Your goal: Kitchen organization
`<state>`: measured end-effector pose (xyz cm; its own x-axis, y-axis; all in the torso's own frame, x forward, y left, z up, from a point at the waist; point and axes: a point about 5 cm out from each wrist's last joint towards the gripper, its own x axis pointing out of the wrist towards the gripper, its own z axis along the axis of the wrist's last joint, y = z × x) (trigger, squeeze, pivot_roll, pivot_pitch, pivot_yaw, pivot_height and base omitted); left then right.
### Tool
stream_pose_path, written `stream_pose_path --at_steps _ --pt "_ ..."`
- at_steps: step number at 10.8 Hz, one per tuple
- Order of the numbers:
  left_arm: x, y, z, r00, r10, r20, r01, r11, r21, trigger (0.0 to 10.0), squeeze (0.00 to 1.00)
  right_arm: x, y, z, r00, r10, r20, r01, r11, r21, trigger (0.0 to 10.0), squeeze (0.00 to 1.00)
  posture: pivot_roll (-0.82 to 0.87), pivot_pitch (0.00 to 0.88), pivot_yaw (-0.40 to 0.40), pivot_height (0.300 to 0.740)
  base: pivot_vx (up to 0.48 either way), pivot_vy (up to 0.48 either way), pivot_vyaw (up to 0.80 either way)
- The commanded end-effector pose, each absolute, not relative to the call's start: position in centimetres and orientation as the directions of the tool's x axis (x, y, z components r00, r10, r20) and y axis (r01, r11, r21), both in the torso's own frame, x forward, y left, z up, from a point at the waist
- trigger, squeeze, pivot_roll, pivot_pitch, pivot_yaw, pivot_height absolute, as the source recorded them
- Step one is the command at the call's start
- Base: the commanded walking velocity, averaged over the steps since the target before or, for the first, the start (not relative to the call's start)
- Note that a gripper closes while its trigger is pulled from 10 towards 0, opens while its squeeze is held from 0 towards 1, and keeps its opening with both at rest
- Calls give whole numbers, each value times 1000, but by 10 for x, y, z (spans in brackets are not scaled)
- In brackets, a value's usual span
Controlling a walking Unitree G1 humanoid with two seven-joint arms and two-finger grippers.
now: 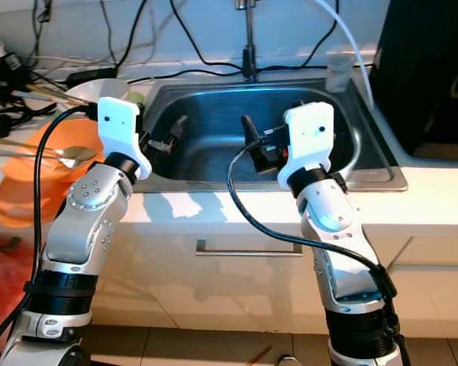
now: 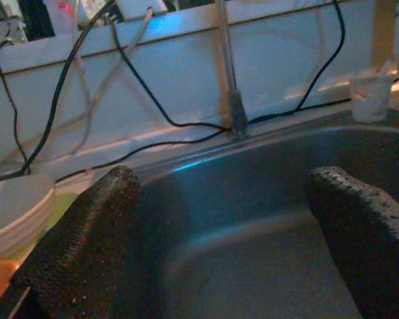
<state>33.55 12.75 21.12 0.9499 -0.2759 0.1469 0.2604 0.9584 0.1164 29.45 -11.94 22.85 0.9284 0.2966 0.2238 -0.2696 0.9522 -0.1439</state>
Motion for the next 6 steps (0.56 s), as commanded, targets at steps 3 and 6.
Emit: stream_pose_path --at_steps 3,6 --pt "338 129 220 946 -284 156 268 956 118 10000 0 297 -116 231 923 304 237 -274 950 -152 10000 0 -25 0 130 740 0 343 0" --pt "338 128 217 948 -285 141 270 956 116 10000 0 297 -117 232 924 300 237 -269 951 -154 10000 0 -26 0 131 740 0 319 0"
